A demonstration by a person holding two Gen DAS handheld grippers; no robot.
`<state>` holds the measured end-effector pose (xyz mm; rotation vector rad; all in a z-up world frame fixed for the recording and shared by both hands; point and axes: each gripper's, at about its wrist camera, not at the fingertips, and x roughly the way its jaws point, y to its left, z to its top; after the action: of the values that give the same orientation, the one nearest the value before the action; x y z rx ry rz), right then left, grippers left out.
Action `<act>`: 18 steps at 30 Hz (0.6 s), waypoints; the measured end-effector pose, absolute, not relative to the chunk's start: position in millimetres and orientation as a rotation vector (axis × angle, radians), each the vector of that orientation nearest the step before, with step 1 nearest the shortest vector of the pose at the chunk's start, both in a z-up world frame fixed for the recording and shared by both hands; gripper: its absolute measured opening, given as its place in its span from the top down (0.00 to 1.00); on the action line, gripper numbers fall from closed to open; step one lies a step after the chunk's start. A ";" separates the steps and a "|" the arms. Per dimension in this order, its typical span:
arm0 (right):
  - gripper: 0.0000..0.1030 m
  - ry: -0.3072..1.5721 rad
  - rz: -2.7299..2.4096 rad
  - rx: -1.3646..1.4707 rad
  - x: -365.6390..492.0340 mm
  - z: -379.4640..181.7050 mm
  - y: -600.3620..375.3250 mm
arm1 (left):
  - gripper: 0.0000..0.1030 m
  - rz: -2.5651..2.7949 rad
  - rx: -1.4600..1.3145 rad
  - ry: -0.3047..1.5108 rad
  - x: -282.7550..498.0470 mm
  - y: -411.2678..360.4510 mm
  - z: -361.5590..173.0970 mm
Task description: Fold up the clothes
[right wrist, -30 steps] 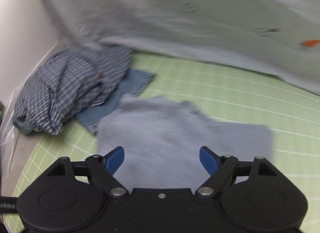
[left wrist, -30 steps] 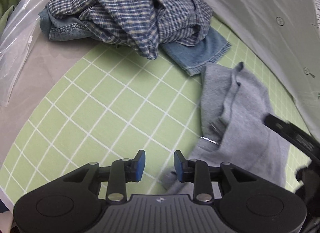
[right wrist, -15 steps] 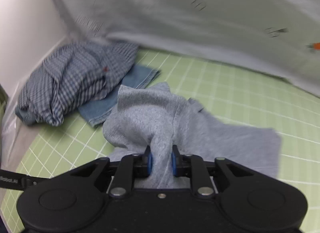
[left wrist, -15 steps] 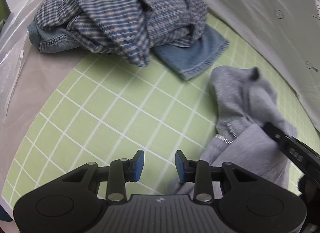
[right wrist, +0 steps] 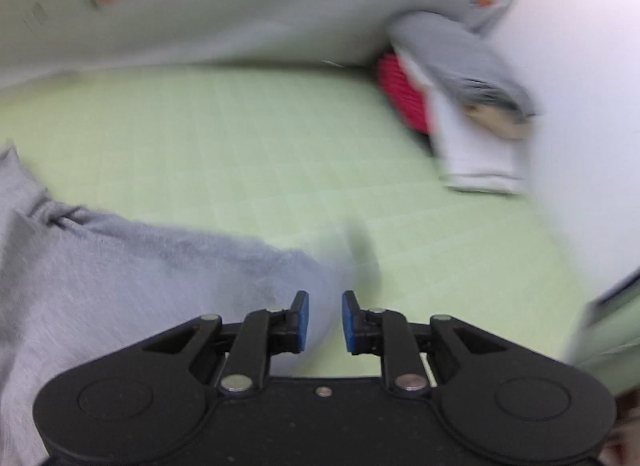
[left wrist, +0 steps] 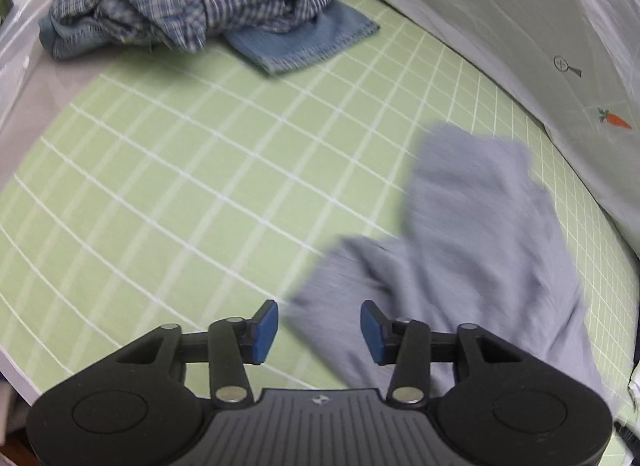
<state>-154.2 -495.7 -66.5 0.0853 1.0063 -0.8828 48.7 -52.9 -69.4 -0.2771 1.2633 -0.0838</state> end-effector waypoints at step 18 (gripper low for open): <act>0.25 1.010 -0.260 0.418 -30.4 -113.1 -474.1 | 0.48 -0.299 -0.208 1.378 84.8 -183.5 -101.6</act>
<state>-30.4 -474.1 -113.1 0.4175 1.0101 -0.2604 84.8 -183.5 -101.6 -0.2078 1.3783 -0.2985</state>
